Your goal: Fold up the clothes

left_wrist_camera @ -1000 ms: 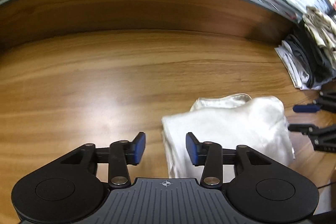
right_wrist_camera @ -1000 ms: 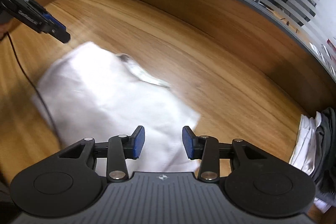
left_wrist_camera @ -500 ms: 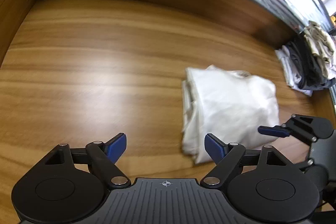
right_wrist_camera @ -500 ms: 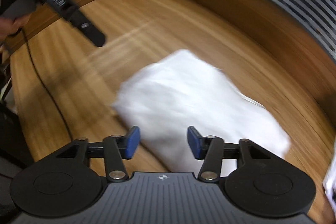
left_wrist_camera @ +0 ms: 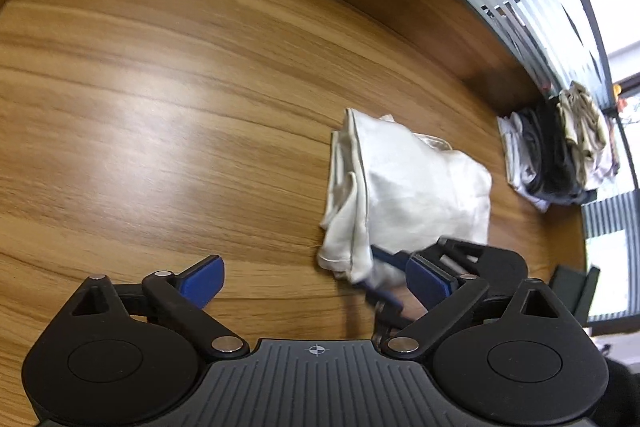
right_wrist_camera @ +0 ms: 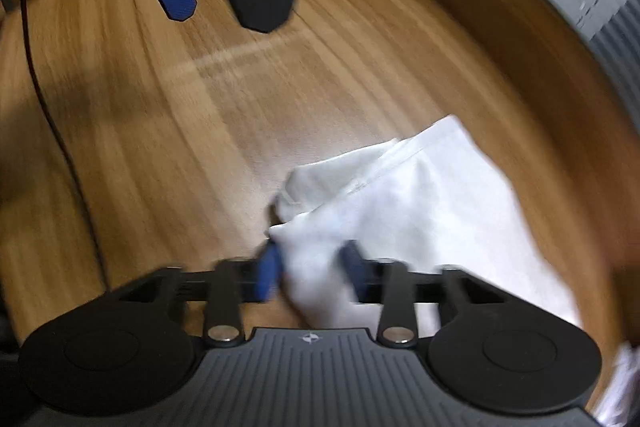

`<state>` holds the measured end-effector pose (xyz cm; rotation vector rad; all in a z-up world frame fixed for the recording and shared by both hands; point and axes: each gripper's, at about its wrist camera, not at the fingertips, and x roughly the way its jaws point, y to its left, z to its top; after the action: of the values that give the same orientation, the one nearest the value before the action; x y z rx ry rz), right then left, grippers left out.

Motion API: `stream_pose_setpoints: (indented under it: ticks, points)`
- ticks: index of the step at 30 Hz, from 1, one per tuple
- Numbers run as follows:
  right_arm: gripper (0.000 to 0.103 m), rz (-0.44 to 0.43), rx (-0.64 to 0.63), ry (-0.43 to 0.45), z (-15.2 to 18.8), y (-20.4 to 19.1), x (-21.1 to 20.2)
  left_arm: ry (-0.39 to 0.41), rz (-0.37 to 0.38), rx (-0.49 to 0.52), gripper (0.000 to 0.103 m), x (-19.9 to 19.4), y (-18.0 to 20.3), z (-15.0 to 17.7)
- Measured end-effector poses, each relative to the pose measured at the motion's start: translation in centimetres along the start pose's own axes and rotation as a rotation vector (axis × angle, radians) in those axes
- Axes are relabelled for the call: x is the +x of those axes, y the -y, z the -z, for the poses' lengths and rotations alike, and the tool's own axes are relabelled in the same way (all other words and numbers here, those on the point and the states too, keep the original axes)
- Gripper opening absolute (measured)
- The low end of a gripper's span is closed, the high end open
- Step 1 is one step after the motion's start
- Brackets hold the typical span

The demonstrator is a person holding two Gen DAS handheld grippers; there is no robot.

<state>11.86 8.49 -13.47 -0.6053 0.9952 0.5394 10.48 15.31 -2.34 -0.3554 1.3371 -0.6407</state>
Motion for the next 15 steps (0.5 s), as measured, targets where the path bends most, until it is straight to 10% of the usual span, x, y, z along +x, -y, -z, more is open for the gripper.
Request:
stream_pose_setpoints:
  ticks: [9,15]
  points:
    - [0.006,0.056,0.087,0.08,1.3,2.5,-4.6,-0.089,0.224,-0.196,0.103,5.7,1.0,-0.9]
    - [0.005,0.047,0.139,0.106,2.7,5.0,-7.0,-0.151,0.238,-0.165,0.103,10.0,4.2,-1.5]
